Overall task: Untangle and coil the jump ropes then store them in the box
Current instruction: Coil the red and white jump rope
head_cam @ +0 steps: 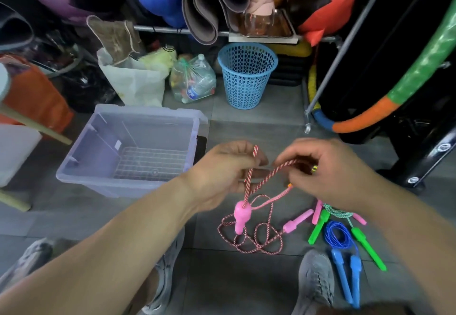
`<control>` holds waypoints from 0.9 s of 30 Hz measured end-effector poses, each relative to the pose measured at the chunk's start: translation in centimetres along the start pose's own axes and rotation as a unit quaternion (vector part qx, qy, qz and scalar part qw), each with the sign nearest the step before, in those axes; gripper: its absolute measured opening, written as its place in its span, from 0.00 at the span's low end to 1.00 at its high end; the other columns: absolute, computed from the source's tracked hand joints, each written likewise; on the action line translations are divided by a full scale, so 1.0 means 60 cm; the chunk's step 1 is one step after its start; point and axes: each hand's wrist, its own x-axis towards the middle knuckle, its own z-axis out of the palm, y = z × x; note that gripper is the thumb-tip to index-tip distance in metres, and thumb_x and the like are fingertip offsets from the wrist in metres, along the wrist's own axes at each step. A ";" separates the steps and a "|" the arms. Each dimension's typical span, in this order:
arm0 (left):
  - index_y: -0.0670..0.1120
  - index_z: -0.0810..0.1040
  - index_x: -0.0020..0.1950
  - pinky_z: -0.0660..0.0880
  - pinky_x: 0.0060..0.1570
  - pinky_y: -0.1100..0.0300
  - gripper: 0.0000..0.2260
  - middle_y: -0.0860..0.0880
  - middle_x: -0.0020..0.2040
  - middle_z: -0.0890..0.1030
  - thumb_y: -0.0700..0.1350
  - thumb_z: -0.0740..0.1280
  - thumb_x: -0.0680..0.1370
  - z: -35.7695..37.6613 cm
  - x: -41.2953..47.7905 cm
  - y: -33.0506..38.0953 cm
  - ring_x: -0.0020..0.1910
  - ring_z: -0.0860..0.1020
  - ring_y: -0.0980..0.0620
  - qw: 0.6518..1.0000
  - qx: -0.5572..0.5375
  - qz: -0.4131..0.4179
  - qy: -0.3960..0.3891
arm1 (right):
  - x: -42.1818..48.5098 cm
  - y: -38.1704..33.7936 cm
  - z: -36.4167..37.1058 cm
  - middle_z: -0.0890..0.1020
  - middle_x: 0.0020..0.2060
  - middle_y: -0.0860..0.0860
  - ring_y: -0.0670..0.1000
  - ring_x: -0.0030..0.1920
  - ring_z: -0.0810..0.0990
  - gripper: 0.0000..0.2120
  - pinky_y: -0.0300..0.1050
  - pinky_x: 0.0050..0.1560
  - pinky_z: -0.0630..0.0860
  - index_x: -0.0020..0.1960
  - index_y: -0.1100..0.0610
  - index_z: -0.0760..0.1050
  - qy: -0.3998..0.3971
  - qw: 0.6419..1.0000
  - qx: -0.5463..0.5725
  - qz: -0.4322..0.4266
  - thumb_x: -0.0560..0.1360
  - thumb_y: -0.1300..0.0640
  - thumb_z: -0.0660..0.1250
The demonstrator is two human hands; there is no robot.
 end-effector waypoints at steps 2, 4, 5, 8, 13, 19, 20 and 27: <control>0.42 0.78 0.52 0.73 0.63 0.40 0.07 0.32 0.60 0.80 0.33 0.62 0.81 0.002 -0.001 -0.006 0.61 0.79 0.30 0.998 0.029 -0.019 -0.043 | 0.003 0.013 -0.011 0.82 0.40 0.42 0.44 0.44 0.81 0.09 0.36 0.46 0.75 0.47 0.48 0.84 0.062 0.998 -0.008 -0.031 0.72 0.61 0.74; 0.39 0.76 0.62 0.76 0.64 0.42 0.10 0.32 0.61 0.80 0.34 0.61 0.82 0.006 -0.005 -0.004 0.59 0.80 0.30 0.994 0.023 -0.041 -0.100 | 0.005 0.027 -0.020 0.81 0.42 0.43 0.45 0.45 0.81 0.09 0.32 0.47 0.73 0.49 0.50 0.84 0.115 0.992 0.003 -0.049 0.73 0.62 0.75; 0.39 0.74 0.66 0.77 0.62 0.44 0.13 0.33 0.59 0.81 0.35 0.62 0.82 0.008 -0.007 -0.002 0.55 0.82 0.33 0.990 0.009 -0.050 -0.130 | 0.006 0.033 -0.023 0.81 0.42 0.44 0.46 0.46 0.81 0.09 0.33 0.48 0.73 0.49 0.50 0.84 0.139 0.989 0.009 -0.053 0.73 0.62 0.75; 0.39 0.71 0.71 0.80 0.52 0.51 0.19 0.37 0.48 0.84 0.40 0.62 0.80 0.018 -0.010 0.006 0.43 0.84 0.41 0.981 -0.020 -0.067 -0.179 | 0.009 0.040 -0.021 0.82 0.43 0.46 0.46 0.46 0.81 0.10 0.31 0.47 0.73 0.50 0.50 0.83 0.182 0.981 0.044 -0.043 0.74 0.63 0.74; 0.41 0.75 0.69 0.66 0.68 0.30 0.17 0.40 0.45 0.84 0.42 0.62 0.81 0.023 -0.003 0.004 0.39 0.82 0.47 0.974 -0.067 -0.051 -0.213 | 0.021 0.045 -0.008 0.83 0.34 0.48 0.43 0.33 0.78 0.04 0.34 0.33 0.73 0.42 0.51 0.81 0.224 0.967 0.112 0.047 0.73 0.52 0.74; 0.42 0.82 0.59 0.81 0.48 0.51 0.12 0.40 0.52 0.84 0.42 0.62 0.80 0.025 0.004 0.015 0.35 0.80 0.51 0.968 -0.106 -0.030 -0.227 | 0.035 0.066 0.013 0.75 0.27 0.50 0.47 0.30 0.71 0.19 0.48 0.35 0.70 0.36 0.57 0.78 0.167 0.966 0.127 0.150 0.75 0.43 0.70; 0.41 0.83 0.57 0.81 0.49 0.52 0.11 0.40 0.52 0.85 0.42 0.63 0.79 0.026 0.005 0.015 0.37 0.81 0.50 0.966 -0.120 -0.025 -0.229 | 0.037 0.067 0.018 0.75 0.26 0.49 0.48 0.30 0.72 0.20 0.49 0.36 0.71 0.35 0.58 0.77 0.149 0.966 0.138 0.160 0.76 0.43 0.69; 0.37 0.76 0.63 0.80 0.53 0.51 0.16 0.48 0.33 0.75 0.44 0.57 0.82 0.022 0.011 0.038 0.33 0.76 0.51 0.958 -0.243 0.015 -0.150 | 0.036 0.059 0.058 0.78 0.25 0.49 0.51 0.25 0.74 0.24 0.42 0.29 0.72 0.35 0.58 0.79 0.018 0.947 0.191 0.258 0.79 0.42 0.62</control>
